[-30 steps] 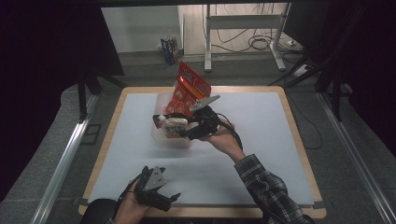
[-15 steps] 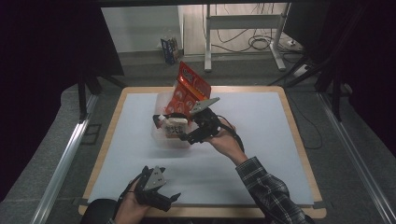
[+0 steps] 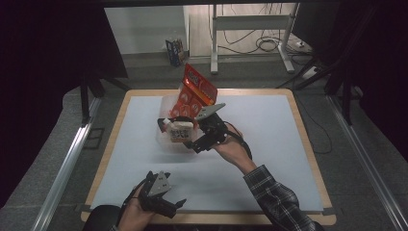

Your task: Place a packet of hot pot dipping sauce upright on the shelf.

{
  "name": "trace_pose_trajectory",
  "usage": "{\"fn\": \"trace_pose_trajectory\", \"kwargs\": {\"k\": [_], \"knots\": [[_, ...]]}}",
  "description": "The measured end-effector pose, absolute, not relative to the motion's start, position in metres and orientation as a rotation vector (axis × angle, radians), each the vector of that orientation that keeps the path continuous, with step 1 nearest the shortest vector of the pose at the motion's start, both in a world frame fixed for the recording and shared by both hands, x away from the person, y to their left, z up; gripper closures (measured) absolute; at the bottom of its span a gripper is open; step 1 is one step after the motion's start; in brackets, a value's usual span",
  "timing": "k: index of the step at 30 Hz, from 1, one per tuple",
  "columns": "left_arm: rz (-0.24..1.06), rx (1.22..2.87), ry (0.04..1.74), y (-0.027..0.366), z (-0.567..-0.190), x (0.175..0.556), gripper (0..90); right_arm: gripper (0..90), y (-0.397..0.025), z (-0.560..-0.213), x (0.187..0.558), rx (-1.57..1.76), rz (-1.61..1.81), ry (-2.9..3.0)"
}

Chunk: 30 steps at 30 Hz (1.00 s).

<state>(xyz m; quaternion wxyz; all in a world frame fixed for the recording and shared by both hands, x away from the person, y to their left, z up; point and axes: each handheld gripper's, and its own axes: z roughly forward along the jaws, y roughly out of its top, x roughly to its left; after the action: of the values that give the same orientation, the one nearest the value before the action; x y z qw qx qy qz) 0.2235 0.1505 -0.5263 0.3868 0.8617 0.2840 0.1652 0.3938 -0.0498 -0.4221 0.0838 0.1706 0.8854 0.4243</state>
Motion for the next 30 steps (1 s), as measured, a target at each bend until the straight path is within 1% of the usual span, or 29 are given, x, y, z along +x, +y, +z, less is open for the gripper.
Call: {"fn": "trace_pose_trajectory", "kwargs": {"k": [8, 19, 30], "knots": [[0.407, 2.164, 0.728, 0.153, -0.525, 0.224, 0.0, 0.0, -0.057, -0.425, 0.389, 0.528, 1.272, 2.631], [0.41, 2.167, 0.719, 0.152, -0.525, 0.224, 0.0, 0.0, -0.069, -0.433, 0.383, 0.54, 1.297, 2.611], [0.427, 2.169, 0.674, 0.152, -0.522, 0.22, 0.0, 0.0, -0.075, -0.443, 0.38, 0.555, 1.279, 2.612]]}}
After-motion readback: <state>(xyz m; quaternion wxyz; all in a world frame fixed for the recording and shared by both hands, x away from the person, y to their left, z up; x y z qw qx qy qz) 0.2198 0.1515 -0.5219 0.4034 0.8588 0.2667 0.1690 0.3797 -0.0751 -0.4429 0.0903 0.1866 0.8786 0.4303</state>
